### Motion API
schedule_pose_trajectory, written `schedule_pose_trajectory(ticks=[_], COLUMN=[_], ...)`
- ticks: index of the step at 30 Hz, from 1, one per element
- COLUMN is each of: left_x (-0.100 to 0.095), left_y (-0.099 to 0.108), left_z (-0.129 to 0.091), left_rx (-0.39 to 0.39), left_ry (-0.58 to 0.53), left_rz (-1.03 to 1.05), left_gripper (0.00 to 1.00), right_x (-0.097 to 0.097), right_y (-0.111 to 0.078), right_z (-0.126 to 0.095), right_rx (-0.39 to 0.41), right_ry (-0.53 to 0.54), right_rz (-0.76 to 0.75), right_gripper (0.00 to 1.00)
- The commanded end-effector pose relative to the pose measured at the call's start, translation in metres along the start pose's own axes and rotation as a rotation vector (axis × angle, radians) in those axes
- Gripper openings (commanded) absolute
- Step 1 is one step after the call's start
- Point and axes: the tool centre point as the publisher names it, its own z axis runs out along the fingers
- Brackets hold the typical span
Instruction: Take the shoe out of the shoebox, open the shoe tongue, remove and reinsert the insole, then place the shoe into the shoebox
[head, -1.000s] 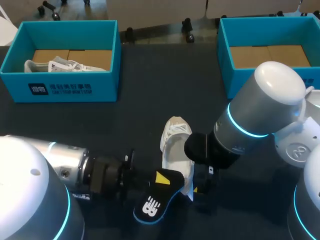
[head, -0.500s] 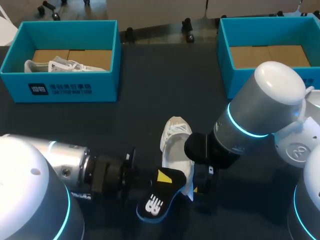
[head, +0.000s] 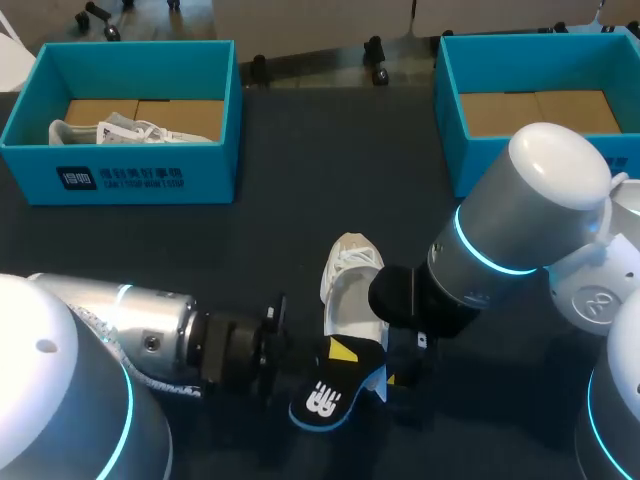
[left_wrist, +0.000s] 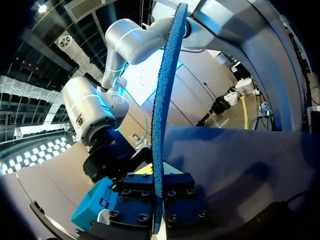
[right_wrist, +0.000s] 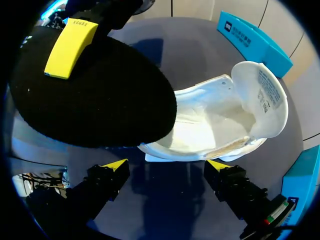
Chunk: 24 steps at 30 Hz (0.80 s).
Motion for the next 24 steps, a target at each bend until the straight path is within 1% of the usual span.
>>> schedule_pose_trajectory(ticks=[1,11,20,24], left_x=[-0.004,-0.008,-0.012,-0.012], left_y=[0.012,0.019,0.02,0.029], left_z=[0.012,0.013,0.0,0.0], left_rx=[-0.003,-0.011,-0.021,-0.027], left_ry=[-0.011,-0.018,-0.027,-0.025], left_rz=[-0.006,-0.027,-0.031,-0.049], left_gripper=[0.0,0.0,0.0,0.0], right_x=[0.001,0.001,0.001,0.001], right_y=[0.0,0.0,0.0,0.0], right_z=[0.002,0.002,0.002,0.002], right_rx=[-0.001,-0.001,-0.001,-0.001], right_ry=[-0.002,-0.002,-0.002,-0.002], right_rz=[0.0,0.0,0.0,0.0], right_gripper=[1.0,1.0,1.0,1.0])
